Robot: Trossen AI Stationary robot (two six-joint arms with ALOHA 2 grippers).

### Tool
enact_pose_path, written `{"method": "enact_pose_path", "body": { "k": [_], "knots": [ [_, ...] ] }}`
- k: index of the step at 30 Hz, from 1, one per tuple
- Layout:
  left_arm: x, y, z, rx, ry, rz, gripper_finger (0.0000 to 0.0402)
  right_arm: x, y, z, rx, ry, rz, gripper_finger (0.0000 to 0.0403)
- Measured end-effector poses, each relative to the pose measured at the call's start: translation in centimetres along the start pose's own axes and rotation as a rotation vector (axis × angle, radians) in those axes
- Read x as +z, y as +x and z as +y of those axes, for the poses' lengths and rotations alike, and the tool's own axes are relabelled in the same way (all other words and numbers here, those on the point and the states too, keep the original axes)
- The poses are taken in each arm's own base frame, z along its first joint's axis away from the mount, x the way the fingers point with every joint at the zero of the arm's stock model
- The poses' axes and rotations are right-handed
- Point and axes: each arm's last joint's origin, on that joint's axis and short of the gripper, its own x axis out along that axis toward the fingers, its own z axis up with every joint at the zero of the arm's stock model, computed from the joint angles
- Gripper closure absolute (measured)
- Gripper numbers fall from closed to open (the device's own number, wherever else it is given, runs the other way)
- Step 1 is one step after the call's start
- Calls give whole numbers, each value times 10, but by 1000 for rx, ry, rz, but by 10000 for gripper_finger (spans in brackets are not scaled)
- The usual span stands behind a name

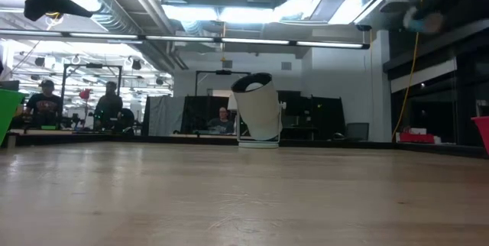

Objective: Pick & Place Office items
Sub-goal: Put the light blue charger adapter into the red bin

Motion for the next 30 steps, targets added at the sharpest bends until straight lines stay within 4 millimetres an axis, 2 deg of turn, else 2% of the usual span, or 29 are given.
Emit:
{"method": "enact_pose_path", "body": {
  "k": [5, 9, 15, 22, 25, 30],
  "knots": [
    [0, 0, 0, 11, -15, -16, 162, 38, -8, -5, 158, -22, -171, 256],
    [0, 0, 0, 11, -45, -17, 162, 66, -20, -4, 214, -112, -201, 256],
    [1, 0, 1, 25, -119, -42, 162, 104, -42, -1, 367, -270, -151, 256],
    [1, 0, 1, 26, -196, -47, 162, 145, -57, -3, 676, -401, -62, 256],
    [1, 0, 1, 25, -237, -48, 162, 153, -57, -4, 788, -447, -8, 257],
    [2, 0, 1, 40, -277, -79, 162, 146, -42, 5, 851, -546, 176, 257]
  ]
}}
